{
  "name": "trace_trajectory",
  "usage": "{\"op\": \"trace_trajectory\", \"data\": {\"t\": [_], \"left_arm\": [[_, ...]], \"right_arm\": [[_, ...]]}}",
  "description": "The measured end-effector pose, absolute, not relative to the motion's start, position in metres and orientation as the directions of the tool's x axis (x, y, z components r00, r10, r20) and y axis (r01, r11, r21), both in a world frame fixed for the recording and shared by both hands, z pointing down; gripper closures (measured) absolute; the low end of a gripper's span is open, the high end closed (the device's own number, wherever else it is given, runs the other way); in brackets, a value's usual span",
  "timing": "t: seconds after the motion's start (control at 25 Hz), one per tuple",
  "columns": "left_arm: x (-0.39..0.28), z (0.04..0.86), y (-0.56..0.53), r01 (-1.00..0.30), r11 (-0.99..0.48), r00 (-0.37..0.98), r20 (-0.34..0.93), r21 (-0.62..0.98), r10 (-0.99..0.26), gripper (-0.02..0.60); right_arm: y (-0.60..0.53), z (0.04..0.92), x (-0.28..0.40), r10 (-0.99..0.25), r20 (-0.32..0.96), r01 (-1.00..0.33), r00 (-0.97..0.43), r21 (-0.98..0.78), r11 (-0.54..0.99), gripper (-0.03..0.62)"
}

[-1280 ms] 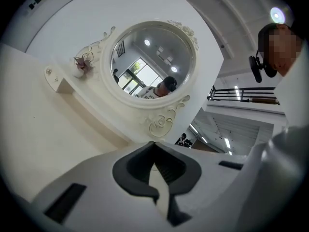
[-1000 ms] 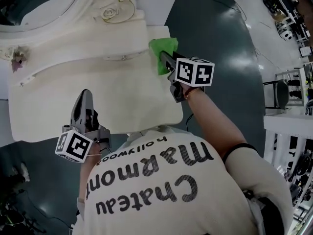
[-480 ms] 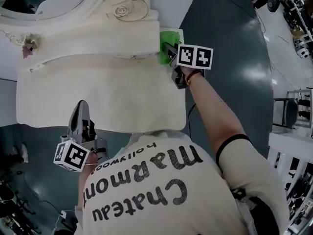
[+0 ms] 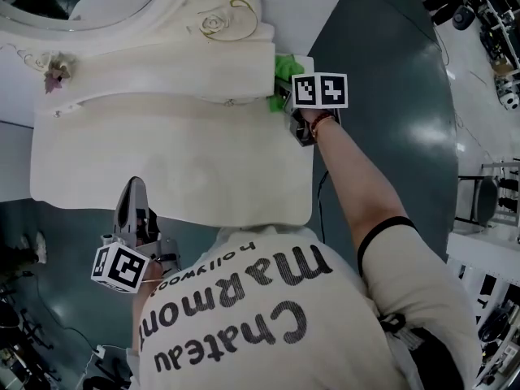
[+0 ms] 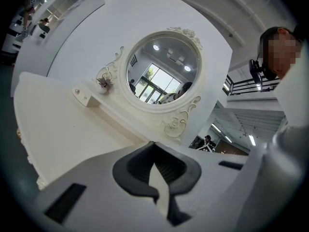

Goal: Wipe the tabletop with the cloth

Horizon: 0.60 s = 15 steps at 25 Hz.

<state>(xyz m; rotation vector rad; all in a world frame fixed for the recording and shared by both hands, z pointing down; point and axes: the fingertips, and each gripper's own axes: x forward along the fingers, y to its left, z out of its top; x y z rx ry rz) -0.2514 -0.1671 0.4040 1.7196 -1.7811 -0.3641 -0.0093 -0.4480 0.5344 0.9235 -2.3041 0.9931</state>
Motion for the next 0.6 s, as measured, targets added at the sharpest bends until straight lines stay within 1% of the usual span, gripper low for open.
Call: {"op": "trace_trajectory", "data": {"t": [0.28,0.6], "left_arm": [[-0.244,0.404,-0.177,-0.788,0.098,0.062,0.237,0.608,-0.97,0.575],[-0.233,0.396,-0.187,-0.796,0.077,0.073,0.221,0.6,-0.972,0.575]], "right_arm": [[-0.452,0.543,-0.011,-0.361,0.701,-0.749,-0.615,-0.375,0.547,0.494],[-0.452,0.546,-0.008,-0.357,0.718,-0.747,-0.597,-0.335,0.574,0.497]]}}
